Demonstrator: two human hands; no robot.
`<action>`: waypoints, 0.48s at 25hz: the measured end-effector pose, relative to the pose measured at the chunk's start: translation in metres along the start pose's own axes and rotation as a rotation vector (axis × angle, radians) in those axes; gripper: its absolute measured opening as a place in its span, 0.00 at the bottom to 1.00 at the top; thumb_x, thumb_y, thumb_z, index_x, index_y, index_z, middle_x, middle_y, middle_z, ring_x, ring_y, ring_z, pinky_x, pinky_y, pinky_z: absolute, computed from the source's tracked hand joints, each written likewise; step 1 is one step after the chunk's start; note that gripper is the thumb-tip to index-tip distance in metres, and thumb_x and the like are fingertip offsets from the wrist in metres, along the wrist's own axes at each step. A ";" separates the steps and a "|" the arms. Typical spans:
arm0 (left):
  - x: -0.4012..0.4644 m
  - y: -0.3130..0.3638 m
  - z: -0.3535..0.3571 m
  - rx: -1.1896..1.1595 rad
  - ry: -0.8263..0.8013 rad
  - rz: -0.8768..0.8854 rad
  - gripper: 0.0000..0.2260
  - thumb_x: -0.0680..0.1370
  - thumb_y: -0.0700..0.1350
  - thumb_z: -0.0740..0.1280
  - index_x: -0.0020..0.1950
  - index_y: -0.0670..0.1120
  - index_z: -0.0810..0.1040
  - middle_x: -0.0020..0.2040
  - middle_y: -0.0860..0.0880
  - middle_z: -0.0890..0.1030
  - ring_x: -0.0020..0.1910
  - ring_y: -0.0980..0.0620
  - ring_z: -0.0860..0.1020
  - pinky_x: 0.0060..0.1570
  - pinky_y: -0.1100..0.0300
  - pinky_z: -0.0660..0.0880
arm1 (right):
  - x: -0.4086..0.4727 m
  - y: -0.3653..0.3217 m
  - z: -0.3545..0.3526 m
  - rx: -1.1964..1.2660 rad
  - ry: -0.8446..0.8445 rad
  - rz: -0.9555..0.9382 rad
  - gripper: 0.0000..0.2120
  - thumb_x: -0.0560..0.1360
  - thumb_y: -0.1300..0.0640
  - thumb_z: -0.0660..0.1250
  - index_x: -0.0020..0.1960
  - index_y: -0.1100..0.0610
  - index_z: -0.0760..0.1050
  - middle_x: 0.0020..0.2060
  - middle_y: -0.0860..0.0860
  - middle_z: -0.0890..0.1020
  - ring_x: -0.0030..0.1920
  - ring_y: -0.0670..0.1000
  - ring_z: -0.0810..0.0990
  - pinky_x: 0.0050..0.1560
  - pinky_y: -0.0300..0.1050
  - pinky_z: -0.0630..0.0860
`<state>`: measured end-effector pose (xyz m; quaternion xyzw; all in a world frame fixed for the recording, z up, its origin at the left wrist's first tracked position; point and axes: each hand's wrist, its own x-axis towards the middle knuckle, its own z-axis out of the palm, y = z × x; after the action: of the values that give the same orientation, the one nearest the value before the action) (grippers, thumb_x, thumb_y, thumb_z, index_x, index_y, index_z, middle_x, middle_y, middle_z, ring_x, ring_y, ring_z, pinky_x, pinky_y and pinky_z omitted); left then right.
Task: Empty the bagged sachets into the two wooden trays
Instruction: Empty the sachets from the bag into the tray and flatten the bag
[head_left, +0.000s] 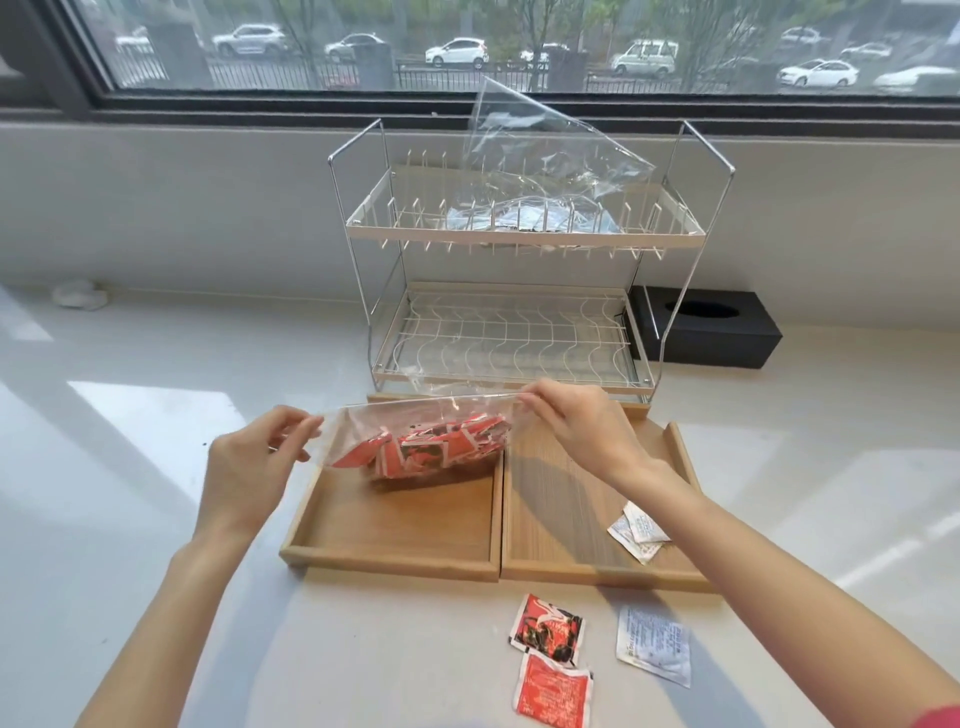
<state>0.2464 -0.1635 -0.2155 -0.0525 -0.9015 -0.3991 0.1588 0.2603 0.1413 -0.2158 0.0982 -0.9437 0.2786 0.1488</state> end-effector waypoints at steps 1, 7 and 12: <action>0.006 0.003 -0.004 0.003 0.019 0.016 0.08 0.74 0.45 0.66 0.34 0.51 0.75 0.33 0.57 0.81 0.32 0.67 0.78 0.34 0.78 0.68 | 0.005 -0.002 -0.003 0.005 0.005 -0.009 0.12 0.78 0.51 0.58 0.50 0.56 0.77 0.43 0.51 0.85 0.45 0.54 0.82 0.44 0.54 0.77; 0.037 0.026 -0.022 0.033 0.039 0.095 0.10 0.74 0.48 0.65 0.33 0.57 0.73 0.33 0.75 0.76 0.32 0.70 0.77 0.33 0.79 0.68 | 0.029 -0.013 -0.015 0.277 0.026 0.046 0.11 0.78 0.56 0.59 0.50 0.60 0.78 0.43 0.52 0.84 0.46 0.47 0.82 0.47 0.45 0.79; 0.058 0.042 -0.031 -0.013 0.084 0.144 0.13 0.75 0.48 0.65 0.32 0.63 0.74 0.32 0.72 0.78 0.30 0.62 0.78 0.35 0.63 0.75 | 0.049 -0.022 -0.022 0.518 0.026 0.164 0.11 0.80 0.60 0.54 0.49 0.60 0.75 0.35 0.51 0.80 0.38 0.48 0.80 0.35 0.39 0.80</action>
<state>0.2087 -0.1597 -0.1472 -0.1015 -0.8853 -0.3944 0.2243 0.2255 0.1306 -0.1711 0.0528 -0.8439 0.5229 0.1076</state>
